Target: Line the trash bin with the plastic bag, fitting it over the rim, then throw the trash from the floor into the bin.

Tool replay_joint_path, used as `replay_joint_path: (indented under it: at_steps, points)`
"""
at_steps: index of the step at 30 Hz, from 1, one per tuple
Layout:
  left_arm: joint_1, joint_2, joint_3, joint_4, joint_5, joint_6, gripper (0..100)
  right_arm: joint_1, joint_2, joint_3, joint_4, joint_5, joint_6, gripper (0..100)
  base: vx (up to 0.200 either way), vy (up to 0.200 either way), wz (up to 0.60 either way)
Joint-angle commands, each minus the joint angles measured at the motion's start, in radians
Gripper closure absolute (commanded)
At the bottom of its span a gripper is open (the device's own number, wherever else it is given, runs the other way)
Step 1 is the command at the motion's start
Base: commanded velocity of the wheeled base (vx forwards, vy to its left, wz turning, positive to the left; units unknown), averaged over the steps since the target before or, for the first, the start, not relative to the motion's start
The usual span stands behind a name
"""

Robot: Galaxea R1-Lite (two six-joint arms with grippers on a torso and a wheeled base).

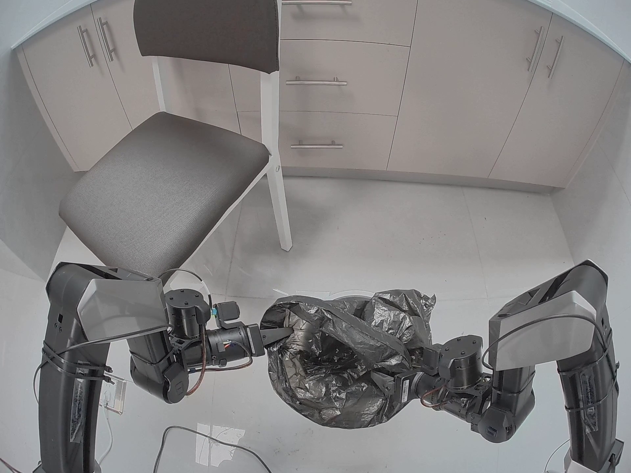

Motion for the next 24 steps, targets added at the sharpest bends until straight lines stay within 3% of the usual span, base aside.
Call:
replay_joint_path:
  at_steps: [1, 7, 9, 14, 19, 22, 24]
  points:
    - [0.0, -0.001, 0.0, 0.001, 0.0, 0.0, 100, 0.014, -0.052, 0.034, -0.018, 0.01, -0.001, 0, 0.0, 0.0, 0.0]
    - [0.0, -0.001, 0.0, -0.001, 0.0, 0.0, 100, 0.034, -0.144, 0.102, -0.018, 0.062, -0.009, 0, 0.0, 0.0, 0.0]
    - [0.0, 0.0, 0.0, -0.001, 0.0, 0.0, 100, 0.025, -0.284, 0.145, -0.018, 0.08, -0.026, 0, 0.0, 0.0, 0.0]
    - [0.0, 0.0, 0.0, -0.001, 0.0, 0.0, 100, -0.036, -0.389, 0.145, -0.012, 0.08, -0.027, 0, 0.0, 0.0, 0.0]
    - [0.0, -0.001, 0.002, -0.001, 0.0, 0.0, 100, -0.164, -0.374, -0.005, 0.1, 0.019, 0.005, 0, 0.0, 0.0, 0.0]
    - [0.0, 0.0, 0.002, -0.001, 0.0, 0.0, 100, -0.182, -0.333, -0.134, 0.232, -0.078, 0.036, 0, 0.0, 0.0, 0.0]
    - [0.0, 0.0, 0.002, -0.001, 0.0, 0.0, 100, -0.191, -0.299, -0.206, 0.307, -0.108, 0.033, 0, 0.0, 0.0, 0.0]
